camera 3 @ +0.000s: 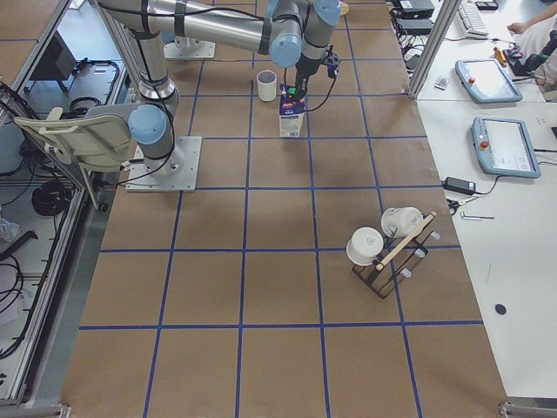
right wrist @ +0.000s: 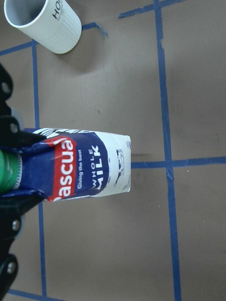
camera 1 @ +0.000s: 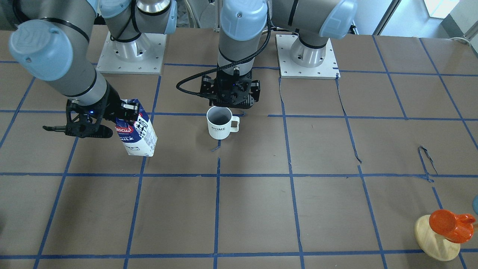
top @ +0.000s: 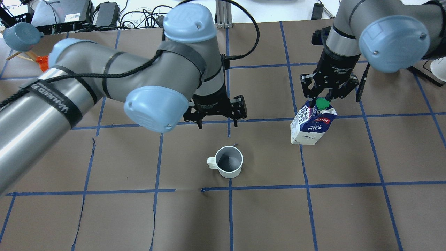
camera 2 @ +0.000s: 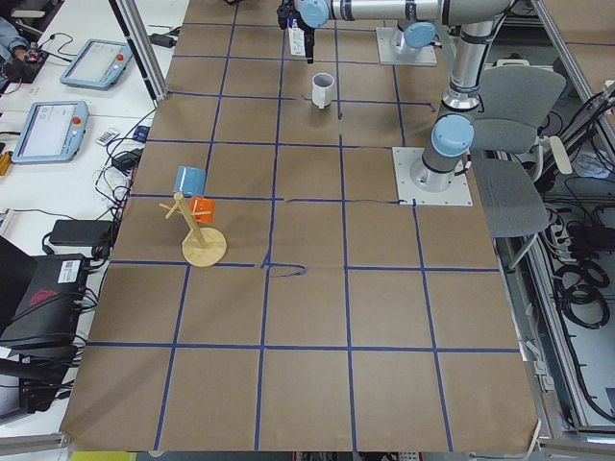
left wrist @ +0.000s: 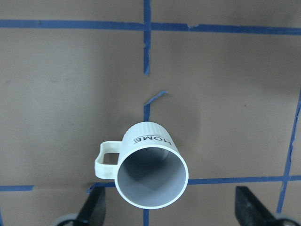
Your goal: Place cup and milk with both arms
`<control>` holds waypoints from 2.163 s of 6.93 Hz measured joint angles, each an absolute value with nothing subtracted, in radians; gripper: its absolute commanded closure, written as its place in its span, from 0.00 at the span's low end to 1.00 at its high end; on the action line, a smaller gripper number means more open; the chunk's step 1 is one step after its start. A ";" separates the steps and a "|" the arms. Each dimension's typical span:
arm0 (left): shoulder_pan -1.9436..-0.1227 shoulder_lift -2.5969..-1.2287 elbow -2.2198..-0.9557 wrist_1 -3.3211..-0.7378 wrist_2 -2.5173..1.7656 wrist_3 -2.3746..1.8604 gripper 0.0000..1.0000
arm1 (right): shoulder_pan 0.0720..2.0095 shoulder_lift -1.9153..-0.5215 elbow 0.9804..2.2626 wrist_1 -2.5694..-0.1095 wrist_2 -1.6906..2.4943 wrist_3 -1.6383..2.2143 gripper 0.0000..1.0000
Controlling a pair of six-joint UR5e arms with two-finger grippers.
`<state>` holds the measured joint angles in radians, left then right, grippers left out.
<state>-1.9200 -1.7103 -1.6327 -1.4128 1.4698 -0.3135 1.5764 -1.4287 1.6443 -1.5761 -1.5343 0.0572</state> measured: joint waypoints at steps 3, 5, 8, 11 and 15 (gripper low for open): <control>-1.740 -1.581 -1.622 -1.487 1.478 -0.155 0.00 | 1.714 -1.429 1.674 -1.587 -1.515 0.142 0.79; -1.618 -1.521 -1.622 -1.527 1.485 -0.026 0.00 | 1.762 -1.431 1.699 -1.599 -1.486 0.186 0.78; -1.541 -1.498 -1.622 -1.531 1.488 0.081 0.00 | 1.789 -1.423 1.722 -1.652 -1.454 0.254 0.76; -1.538 -1.497 -1.628 -1.480 1.491 0.111 0.00 | 1.796 -1.411 1.740 -1.720 -1.447 0.294 0.72; -1.538 -1.500 -1.609 -1.490 1.512 0.114 0.00 | 1.799 -1.410 1.736 -1.726 -1.441 0.305 0.71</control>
